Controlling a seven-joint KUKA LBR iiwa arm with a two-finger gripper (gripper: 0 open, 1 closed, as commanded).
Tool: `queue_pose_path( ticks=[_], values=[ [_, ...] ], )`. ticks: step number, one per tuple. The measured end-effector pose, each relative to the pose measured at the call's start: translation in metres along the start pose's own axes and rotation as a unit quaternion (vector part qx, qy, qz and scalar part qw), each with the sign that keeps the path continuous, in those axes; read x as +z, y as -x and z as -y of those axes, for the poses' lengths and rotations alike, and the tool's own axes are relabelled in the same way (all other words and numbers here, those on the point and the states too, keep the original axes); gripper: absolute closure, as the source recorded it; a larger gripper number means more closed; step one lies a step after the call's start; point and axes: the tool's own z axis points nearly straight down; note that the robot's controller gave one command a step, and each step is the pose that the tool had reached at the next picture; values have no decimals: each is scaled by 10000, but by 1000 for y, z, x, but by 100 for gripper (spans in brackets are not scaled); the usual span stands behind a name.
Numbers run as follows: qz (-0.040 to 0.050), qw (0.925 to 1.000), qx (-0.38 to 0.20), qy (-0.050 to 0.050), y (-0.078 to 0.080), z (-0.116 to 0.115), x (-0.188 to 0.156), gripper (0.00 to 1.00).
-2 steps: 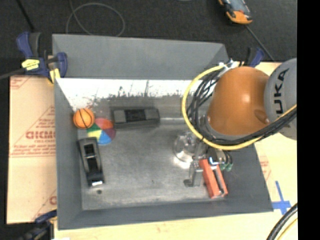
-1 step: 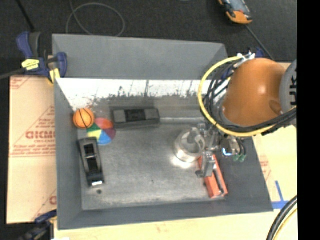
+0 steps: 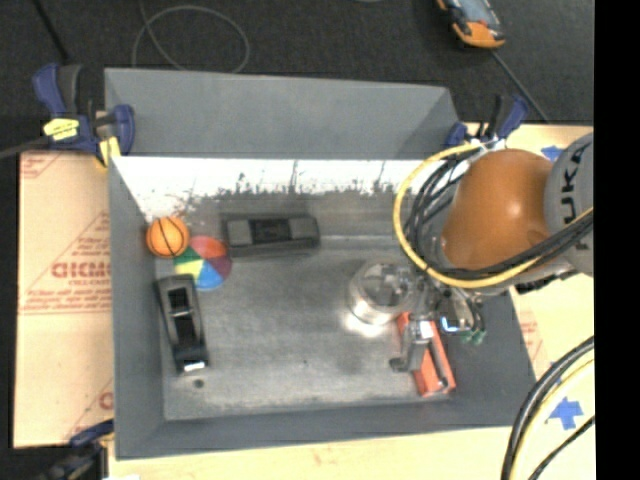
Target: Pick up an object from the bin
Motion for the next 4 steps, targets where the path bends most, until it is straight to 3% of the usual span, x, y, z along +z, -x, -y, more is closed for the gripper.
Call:
queue_pose_path(
  ticks=[1,2,3,4],
  values=[
    [-22,9995,316,24,-4,3,37,0],
    [-30,9959,905,16,2,-2,53,0],
    [-10,9941,1088,26,3,27,68,0],
    [-11,9897,1434,6,-23,22,95,100]
  ],
)
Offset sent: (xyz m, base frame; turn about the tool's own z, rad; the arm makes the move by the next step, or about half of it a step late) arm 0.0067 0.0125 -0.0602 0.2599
